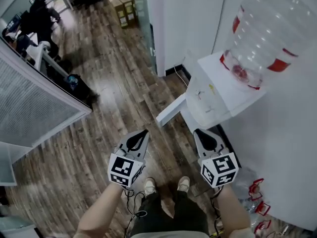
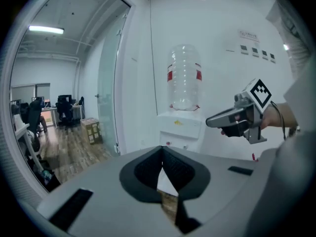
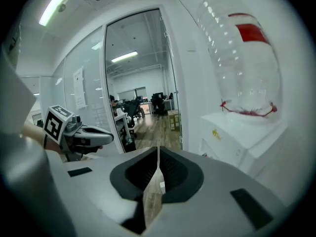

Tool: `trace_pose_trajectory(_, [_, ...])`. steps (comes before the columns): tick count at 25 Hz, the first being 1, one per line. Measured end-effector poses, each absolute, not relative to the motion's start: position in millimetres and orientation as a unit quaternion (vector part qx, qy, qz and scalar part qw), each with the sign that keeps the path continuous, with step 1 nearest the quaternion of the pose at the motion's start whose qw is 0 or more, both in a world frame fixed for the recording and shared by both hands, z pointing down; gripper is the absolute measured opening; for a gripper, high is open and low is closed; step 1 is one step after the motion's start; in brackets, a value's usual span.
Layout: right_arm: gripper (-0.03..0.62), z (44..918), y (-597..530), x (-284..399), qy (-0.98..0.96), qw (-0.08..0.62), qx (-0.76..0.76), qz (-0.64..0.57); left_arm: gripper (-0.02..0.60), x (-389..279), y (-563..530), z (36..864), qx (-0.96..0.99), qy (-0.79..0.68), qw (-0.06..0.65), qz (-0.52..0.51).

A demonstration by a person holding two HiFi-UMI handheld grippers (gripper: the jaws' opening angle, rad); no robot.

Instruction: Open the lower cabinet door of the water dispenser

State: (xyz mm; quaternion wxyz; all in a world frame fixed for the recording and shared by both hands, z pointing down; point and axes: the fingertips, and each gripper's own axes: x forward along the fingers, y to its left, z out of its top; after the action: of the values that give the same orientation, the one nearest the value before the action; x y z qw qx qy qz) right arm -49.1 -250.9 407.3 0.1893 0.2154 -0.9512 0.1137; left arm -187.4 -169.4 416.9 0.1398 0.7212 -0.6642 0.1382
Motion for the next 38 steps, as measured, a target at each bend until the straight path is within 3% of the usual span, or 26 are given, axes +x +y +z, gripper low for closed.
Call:
trace_pose_trajectory(8, [0.009, 282.5, -242.8, -11.8, -0.954, 0.113, 0.245, 0.133, 0.005, -152.7, -172.3, 302.3, 0.749, -0.643, 0.093, 0.133])
trace_pose_trajectory(22, [0.006, 120.1, -201.7, 51.6, -0.965, 0.031, 0.251, 0.064, 0.006, -104.4, -142.5, 146.6, 0.777, -0.622, -0.019, 0.096])
trace_pose_trajectory(33, [0.006, 62.2, -146.2, 65.9, -0.978, 0.016, 0.209, 0.011, 0.006, -82.7, -97.7, 85.4, 0.772, -0.633, -0.031, 0.052])
trace_pose_trajectory(38, [0.006, 65.1, -123.5, 61.7, -0.985, 0.019, 0.167, 0.045, 0.005, -73.1, -84.9, 90.7, 0.771, -0.633, -0.028, 0.060])
